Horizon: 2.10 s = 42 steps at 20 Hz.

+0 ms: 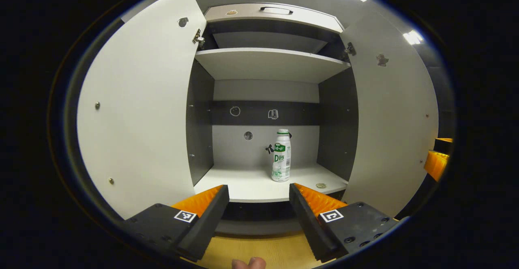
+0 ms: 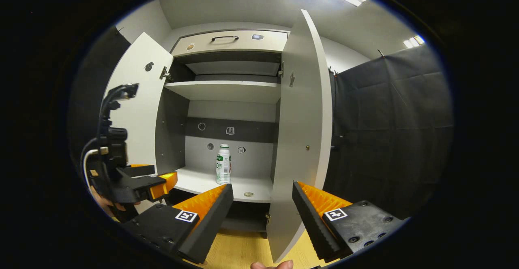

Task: Grasp the bottle in the cabinet with the left hand and place it on the coaster, then close the right door with the right hand and the left door with the left hand.

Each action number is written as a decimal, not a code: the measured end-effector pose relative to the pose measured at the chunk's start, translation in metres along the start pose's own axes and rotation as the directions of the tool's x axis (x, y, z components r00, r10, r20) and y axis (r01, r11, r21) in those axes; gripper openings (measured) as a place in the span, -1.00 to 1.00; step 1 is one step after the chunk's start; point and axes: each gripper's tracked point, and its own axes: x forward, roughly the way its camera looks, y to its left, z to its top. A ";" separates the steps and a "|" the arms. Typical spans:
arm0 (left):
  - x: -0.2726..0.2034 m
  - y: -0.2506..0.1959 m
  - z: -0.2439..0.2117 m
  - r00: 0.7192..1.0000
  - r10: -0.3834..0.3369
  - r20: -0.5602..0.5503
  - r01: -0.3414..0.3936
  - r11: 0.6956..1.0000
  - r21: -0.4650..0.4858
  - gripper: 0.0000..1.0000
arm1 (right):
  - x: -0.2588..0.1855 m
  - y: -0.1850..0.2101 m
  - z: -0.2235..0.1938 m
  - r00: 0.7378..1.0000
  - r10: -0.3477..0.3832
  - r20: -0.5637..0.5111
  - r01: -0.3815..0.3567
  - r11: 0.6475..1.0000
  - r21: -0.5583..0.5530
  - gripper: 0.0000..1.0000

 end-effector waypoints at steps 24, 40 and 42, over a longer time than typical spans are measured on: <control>0.252 -0.060 -0.011 1.000 -0.015 -0.024 0.015 0.999 0.028 0.89 | -0.002 -0.011 -0.022 0.996 0.070 -0.062 -0.070 0.998 -0.004 0.94; 0.316 -0.065 -0.003 1.000 0.021 -0.023 -0.020 0.999 0.033 0.52 | -0.009 -0.032 -0.042 0.992 0.065 -0.112 -0.058 0.996 0.066 0.94; 0.303 -0.062 0.000 0.999 0.015 -0.028 -0.015 1.000 0.005 0.47 | -0.011 -0.033 -0.040 0.992 0.062 -0.108 -0.054 0.996 0.070 0.95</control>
